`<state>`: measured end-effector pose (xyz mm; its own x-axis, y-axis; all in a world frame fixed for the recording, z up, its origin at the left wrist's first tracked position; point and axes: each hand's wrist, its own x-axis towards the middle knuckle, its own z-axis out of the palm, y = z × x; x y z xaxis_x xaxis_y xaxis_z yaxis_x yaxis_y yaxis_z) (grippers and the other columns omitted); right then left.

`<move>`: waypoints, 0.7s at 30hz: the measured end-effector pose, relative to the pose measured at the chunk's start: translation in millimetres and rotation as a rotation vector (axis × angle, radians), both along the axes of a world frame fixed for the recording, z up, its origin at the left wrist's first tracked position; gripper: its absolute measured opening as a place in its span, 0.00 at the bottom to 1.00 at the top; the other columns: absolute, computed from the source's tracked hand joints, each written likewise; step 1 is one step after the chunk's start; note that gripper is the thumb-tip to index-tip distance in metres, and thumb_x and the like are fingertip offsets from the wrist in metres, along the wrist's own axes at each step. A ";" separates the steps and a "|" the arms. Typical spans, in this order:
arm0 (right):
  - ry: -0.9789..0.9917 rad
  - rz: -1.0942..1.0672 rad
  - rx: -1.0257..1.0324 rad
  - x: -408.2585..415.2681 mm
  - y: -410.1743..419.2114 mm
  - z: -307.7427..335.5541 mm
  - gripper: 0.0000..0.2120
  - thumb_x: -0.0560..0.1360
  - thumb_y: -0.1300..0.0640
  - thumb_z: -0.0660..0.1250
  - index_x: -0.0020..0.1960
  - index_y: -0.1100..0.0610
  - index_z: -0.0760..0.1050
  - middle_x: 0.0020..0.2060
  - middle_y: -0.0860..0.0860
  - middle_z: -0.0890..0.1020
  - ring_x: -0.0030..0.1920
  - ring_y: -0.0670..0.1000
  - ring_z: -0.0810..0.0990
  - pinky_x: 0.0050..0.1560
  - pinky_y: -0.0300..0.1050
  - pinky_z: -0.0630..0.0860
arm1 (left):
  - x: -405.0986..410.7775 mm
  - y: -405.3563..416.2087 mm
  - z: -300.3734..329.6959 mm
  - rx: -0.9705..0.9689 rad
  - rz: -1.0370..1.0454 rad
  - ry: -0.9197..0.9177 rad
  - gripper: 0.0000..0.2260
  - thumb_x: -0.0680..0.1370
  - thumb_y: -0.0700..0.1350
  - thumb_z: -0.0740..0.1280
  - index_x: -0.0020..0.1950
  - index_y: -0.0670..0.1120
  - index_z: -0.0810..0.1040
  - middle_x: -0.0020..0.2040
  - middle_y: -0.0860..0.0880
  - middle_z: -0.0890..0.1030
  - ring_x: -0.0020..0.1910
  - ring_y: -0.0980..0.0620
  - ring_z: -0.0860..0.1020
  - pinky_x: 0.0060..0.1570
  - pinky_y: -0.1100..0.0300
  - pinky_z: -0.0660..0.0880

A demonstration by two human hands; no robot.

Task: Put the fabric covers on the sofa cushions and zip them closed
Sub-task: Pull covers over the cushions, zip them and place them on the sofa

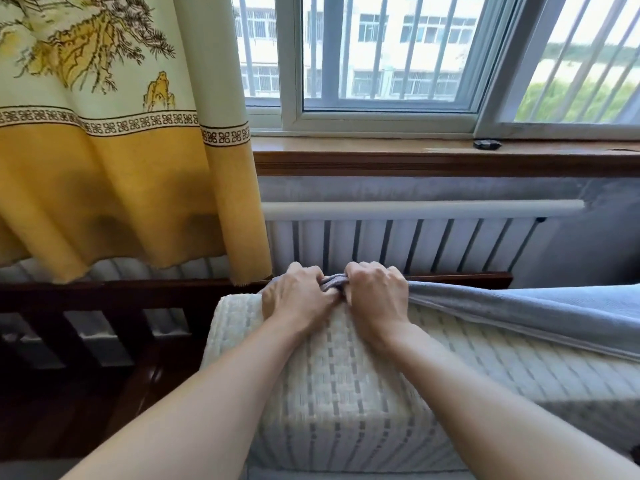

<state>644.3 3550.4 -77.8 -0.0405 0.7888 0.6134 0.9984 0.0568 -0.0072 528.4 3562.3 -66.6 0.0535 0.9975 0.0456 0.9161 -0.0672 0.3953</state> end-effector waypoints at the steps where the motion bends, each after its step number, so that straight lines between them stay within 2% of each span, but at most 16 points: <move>1: 0.005 -0.014 0.009 -4.3 -0.3 -2.7 0.13 0.54 0.63 0.74 0.25 0.53 0.70 0.22 0.49 0.75 0.26 0.53 0.76 0.28 0.39 0.66 | 1.5 2.1 -0.6 0.035 0.011 0.015 0.10 0.74 0.56 0.62 0.47 0.53 0.78 0.51 0.50 0.74 0.52 0.47 0.75 0.43 0.58 0.66; 3: 0.000 -0.055 0.017 -11.9 -1.7 -6.2 0.07 0.61 0.61 0.65 0.27 0.53 0.71 0.25 0.49 0.75 0.29 0.53 0.77 0.30 0.41 0.69 | 3.8 4.8 -1.1 0.162 -0.016 0.073 0.08 0.75 0.49 0.60 0.47 0.49 0.77 0.50 0.48 0.74 0.52 0.46 0.75 0.41 0.57 0.65; 5: 0.011 -0.086 0.031 -20.3 -1.7 -6.7 0.10 0.64 0.59 0.56 0.28 0.52 0.73 0.26 0.49 0.75 0.29 0.53 0.77 0.31 0.42 0.70 | 3.1 8.7 -0.2 0.313 -0.121 0.182 0.07 0.77 0.44 0.58 0.49 0.47 0.75 0.51 0.48 0.77 0.53 0.46 0.76 0.38 0.57 0.64; 9: 0.012 -0.110 0.066 -30.2 -5.9 -3.7 0.11 0.67 0.59 0.55 0.36 0.53 0.76 0.26 0.49 0.75 0.29 0.53 0.77 0.30 0.43 0.70 | -13.0 16.3 7.1 0.495 -0.317 0.303 0.07 0.76 0.42 0.58 0.54 0.49 0.70 0.50 0.49 0.77 0.50 0.45 0.78 0.35 0.57 0.64; 13: -0.030 -0.079 0.079 -30.2 -9.2 -4.4 0.11 0.67 0.62 0.56 0.38 0.56 0.78 0.28 0.53 0.76 0.30 0.56 0.76 0.32 0.44 0.71 | -33.8 24.7 13.0 0.352 -0.211 0.333 0.09 0.74 0.43 0.60 0.53 0.48 0.69 0.53 0.46 0.74 0.51 0.43 0.77 0.39 0.56 0.64; 16: 0.008 -0.074 0.041 -29.5 -8.0 -7.4 0.05 0.65 0.67 0.64 0.35 0.59 0.75 0.33 0.55 0.75 0.34 0.58 0.75 0.35 0.46 0.72 | -49.7 31.4 14.3 0.172 -0.073 0.321 0.08 0.73 0.45 0.62 0.52 0.47 0.74 0.52 0.44 0.78 0.52 0.41 0.78 0.42 0.57 0.65; 18: 0.015 -0.069 -0.001 -28.9 -6.8 -9.4 0.07 0.63 0.70 0.68 0.34 0.60 0.75 0.35 0.56 0.75 0.35 0.58 0.75 0.36 0.47 0.73 | -60.0 35.7 14.9 0.086 0.000 0.324 0.09 0.73 0.47 0.63 0.52 0.47 0.77 0.52 0.44 0.79 0.53 0.42 0.78 0.42 0.57 0.67; 19: 0.004 -0.069 -0.010 -28.9 -6.8 -9.0 0.07 0.63 0.71 0.68 0.33 0.61 0.76 0.35 0.57 0.76 0.35 0.58 0.76 0.36 0.47 0.73 | -63.5 37.7 14.6 0.053 0.019 0.320 0.10 0.73 0.48 0.64 0.52 0.46 0.77 0.53 0.44 0.80 0.54 0.42 0.77 0.42 0.57 0.67; 21: -0.039 -0.069 -0.018 -30.5 -7.6 -6.8 0.07 0.64 0.69 0.62 0.32 0.60 0.75 0.34 0.56 0.77 0.35 0.58 0.76 0.36 0.47 0.74 | -65.4 39.6 13.9 0.018 0.036 0.287 0.10 0.74 0.48 0.65 0.52 0.45 0.77 0.54 0.44 0.79 0.55 0.42 0.77 0.43 0.57 0.67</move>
<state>613.8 3542.8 -84.6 -0.0091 0.8011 0.5985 0.9994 -0.0123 0.0318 462.9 3601.9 -52.7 0.0314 0.9982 0.0510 0.9923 -0.0373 0.1183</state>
